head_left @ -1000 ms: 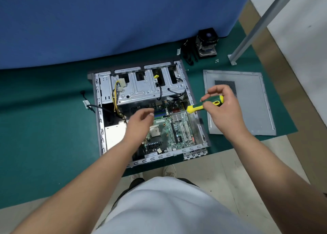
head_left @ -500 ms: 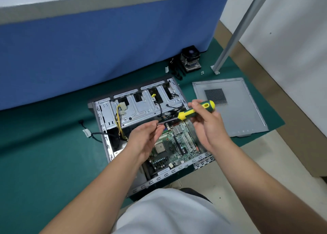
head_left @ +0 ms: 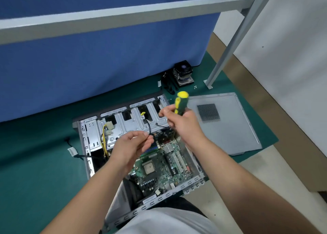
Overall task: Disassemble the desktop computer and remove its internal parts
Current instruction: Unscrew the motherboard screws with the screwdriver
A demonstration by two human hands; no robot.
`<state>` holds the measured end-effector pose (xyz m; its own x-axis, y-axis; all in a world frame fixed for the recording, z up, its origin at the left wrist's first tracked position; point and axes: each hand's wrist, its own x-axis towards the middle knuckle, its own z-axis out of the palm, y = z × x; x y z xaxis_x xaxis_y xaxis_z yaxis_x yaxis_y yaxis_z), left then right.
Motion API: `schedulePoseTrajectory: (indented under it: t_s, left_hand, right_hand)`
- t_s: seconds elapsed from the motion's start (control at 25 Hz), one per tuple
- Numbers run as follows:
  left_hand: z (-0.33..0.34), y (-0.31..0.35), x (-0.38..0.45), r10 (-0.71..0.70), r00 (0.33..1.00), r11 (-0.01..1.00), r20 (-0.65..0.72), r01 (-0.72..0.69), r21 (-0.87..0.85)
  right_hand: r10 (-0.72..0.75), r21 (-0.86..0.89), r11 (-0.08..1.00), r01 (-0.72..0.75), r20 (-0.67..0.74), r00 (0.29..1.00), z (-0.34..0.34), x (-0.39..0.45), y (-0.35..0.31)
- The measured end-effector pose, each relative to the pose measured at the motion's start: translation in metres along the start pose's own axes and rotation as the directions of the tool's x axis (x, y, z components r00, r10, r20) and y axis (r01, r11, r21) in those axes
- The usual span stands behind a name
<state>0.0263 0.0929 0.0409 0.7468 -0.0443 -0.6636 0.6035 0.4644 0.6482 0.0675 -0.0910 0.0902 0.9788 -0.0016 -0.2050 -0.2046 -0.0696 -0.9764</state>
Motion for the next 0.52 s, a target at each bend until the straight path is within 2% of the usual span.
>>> schedulePoseTrajectory:
  t_s: [0.08, 0.16, 0.24, 0.52]
  left_hand:
    - [0.023, 0.005, 0.007, 0.015, 1.000, 0.998, 0.021, -0.014, -0.067]
    - [0.046, 0.010, 0.016, 0.021, 0.999, 0.990, 0.043, -0.015, -0.137]
    - [0.066, 0.014, 0.026, 0.033, 0.997, 0.988, 0.068, -0.023, -0.152]
    - [0.124, 0.027, 0.060, 0.191, 0.982, 0.981, 0.010, -0.191, 0.032]
  right_hand:
    - [0.026, -0.247, 0.969, -0.008, 0.071, 0.997, -0.005, 0.013, 0.003]
    - [0.031, -0.386, 0.922, 0.012, 0.106, 0.994, -0.012, 0.023, 0.006]
    - [-0.018, -0.416, 0.907, 0.064, 0.114, 0.993, -0.023, 0.035, 0.007]
    - [-0.201, -0.526, 0.821, 0.221, 0.097, 0.975, -0.060, 0.086, 0.009]
